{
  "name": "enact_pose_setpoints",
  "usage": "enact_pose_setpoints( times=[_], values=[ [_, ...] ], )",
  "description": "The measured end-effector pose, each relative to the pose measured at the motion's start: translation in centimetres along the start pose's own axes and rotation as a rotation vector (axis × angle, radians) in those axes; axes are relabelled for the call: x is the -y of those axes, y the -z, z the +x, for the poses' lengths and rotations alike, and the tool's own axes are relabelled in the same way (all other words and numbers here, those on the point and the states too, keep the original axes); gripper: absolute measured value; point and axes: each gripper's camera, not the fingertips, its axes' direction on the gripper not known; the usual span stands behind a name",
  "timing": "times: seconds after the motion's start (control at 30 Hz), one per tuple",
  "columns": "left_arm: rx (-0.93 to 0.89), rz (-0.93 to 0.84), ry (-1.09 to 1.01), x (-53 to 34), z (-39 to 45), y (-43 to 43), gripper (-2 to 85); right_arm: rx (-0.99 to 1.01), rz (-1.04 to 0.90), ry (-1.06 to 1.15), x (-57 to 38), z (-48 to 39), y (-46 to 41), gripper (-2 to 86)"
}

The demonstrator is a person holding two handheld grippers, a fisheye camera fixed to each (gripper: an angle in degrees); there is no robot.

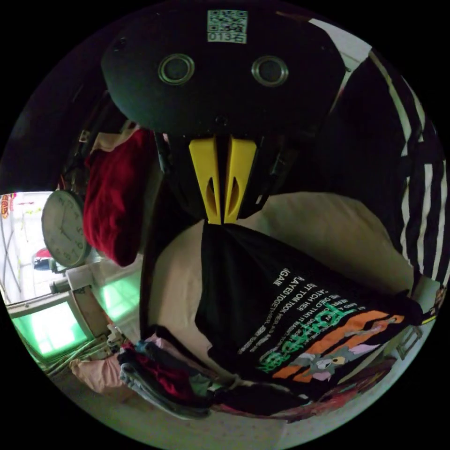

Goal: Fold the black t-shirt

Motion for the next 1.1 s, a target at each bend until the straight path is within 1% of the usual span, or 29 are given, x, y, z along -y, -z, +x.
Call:
enact_pose_setpoints(
  times=[0.03, 0.1, 0.17, 0.2, 0.27, 0.33, 0.4, 0.43, 0.5, 0.63, 0.73, 0.83, 0.87, 0.9, 0.97, 1.03, 1.1],
  values=[
    [-0.038, -0.059, 0.018, 0.1, -0.4, -1.8, 0.2, 0.009, -0.022, 0.009, 0.2, -0.2, -0.8, 1.9],
    [-0.085, -0.118, 0.039, 0.2, -0.9, -3.6, 0.8, 0.045, -0.130, 0.057, 1.0, -0.9, -3.6, 3.7],
    [-0.071, -0.143, 0.046, 0.3, -1.3, -4.0, 1.5, 0.088, -0.176, 0.063, 1.3, -0.7, -4.6, 5.7],
    [-0.052, -0.127, 0.065, 0.4, -1.9, -3.7, 2.2, 0.108, -0.166, 0.046, 1.6, -0.2, -4.7, 5.9],
    [-0.044, -0.064, 0.125, 0.9, -3.1, -2.9, 3.5, 0.090, -0.106, -0.002, 2.4, 0.9, -4.4, 6.2],
    [0.037, 0.046, 0.236, 2.6, -4.6, -1.9, 5.1, 0.068, -0.025, -0.072, 4.3, 2.2, -4.3, 6.8],
    [0.110, 0.116, 0.276, 4.7, -5.0, -1.7, 5.7, 0.113, 0.085, -0.106, 8.2, 3.4, -4.6, 7.4],
    [0.129, 0.127, 0.256, 6.7, -4.8, -2.2, 6.0, 0.123, 0.110, -0.105, 9.4, 3.5, -4.8, 7.4],
    [0.140, 0.102, 0.207, 10.1, -4.1, -3.9, 6.4, 0.176, 0.201, -0.097, 14.7, 4.0, -6.0, 7.2],
    [0.182, 0.088, 0.105, 18.4, -2.2, -7.7, 7.1, 0.306, 0.237, -0.112, 23.1, 5.6, -8.6, 6.5],
    [0.217, 0.117, 0.096, 23.7, -1.8, -9.3, 8.2, 0.362, 0.191, -0.111, 28.6, 6.8, -11.1, 7.4],
    [0.217, 0.103, 0.096, 28.7, -2.0, -11.0, 9.7, 0.391, 0.062, -0.017, 32.5, 6.4, -14.0, 7.4],
    [0.225, 0.104, 0.091, 29.6, -2.0, -11.3, 9.9, 0.399, 0.005, 0.036, 33.5, 5.9, -15.0, 5.5],
    [0.254, 0.106, 0.086, 31.4, -2.0, -11.8, 10.3, 0.395, -0.048, 0.068, 34.3, 5.5, -15.7, 3.9],
    [0.278, 0.097, 0.086, 33.8, -2.1, -12.7, 10.6, 0.369, -0.059, 0.121, 35.0, 4.9, -15.9, 2.5],
    [0.261, 0.095, 0.084, 36.5, -2.2, -13.7, 10.1, 0.253, -0.039, 0.168, 35.4, 4.5, -15.6, 2.0],
    [0.269, 0.091, 0.058, 38.3, -1.8, -14.4, 8.7, 0.039, 0.041, 0.137, 35.8, 5.0, -14.6, 1.7]
  ],
)
